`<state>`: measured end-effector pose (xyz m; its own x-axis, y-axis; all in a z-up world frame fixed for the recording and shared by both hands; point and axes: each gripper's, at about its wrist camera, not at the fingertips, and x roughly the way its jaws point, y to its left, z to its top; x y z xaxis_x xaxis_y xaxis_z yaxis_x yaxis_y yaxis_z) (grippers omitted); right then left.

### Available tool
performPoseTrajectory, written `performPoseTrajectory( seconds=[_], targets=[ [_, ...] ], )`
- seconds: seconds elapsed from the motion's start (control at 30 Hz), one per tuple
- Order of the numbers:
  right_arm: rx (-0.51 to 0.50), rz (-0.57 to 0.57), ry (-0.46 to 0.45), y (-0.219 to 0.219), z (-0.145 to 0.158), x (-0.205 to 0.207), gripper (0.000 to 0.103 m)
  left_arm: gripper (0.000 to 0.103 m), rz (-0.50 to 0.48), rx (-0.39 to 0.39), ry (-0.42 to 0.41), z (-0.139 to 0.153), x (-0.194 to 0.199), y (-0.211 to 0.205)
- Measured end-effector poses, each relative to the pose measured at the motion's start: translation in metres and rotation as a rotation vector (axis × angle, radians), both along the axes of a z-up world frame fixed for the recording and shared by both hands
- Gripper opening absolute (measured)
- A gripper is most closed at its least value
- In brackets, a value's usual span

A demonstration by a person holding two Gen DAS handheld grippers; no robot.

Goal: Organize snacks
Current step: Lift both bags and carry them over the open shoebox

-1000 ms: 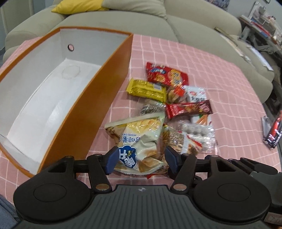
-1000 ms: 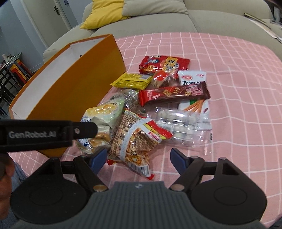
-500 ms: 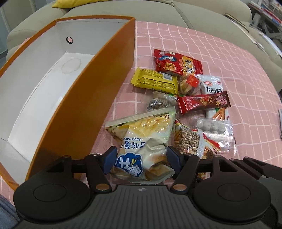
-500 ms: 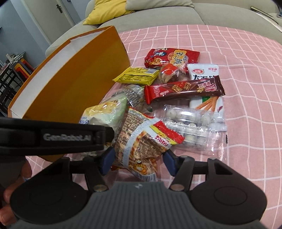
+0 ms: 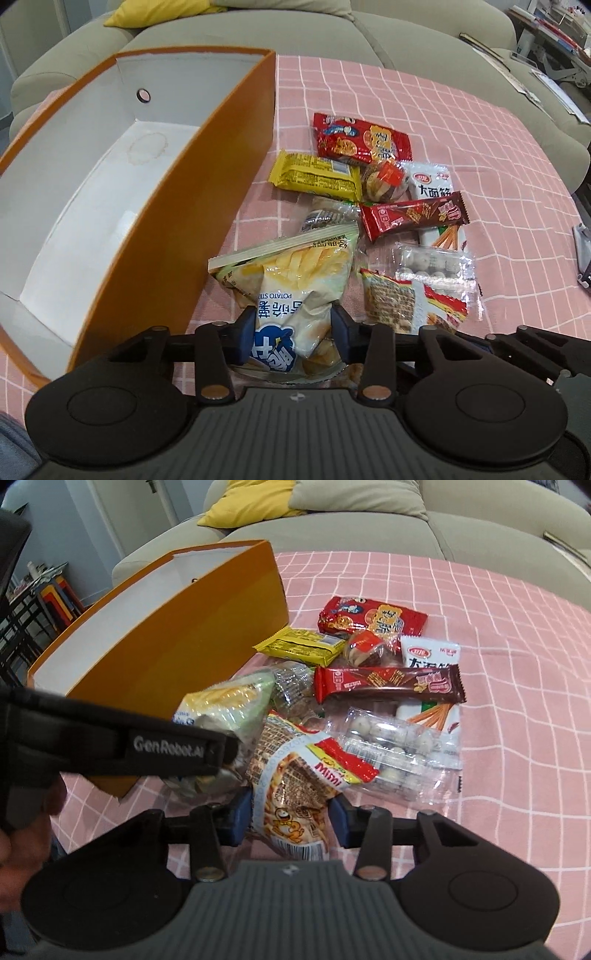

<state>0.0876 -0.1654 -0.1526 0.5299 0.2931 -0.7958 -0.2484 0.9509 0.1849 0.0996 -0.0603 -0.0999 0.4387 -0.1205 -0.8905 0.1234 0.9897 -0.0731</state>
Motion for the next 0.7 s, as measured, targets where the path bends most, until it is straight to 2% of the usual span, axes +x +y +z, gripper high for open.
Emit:
performPoseTrajectory(
  seconds=[0.43,0.6,0.7],
  targets=[
    [-0.045,0.006,-0.055,-0.014,0.028,-0.033,0.042,0.046,-0.024,-0.036,-0.076,0.039,-0.024,0.007],
    [-0.026,0.034,-0.088,-0.013,0.051,-0.04,0.041,0.046,-0.037,-0.051,-0.105,0.062,-0.035,0.015],
    [-0.036,0.073,-0.139,-0.008,0.071,-0.04,0.041,0.046,-0.025,-0.062,-0.129,0.077,-0.038,0.026]
  ],
)
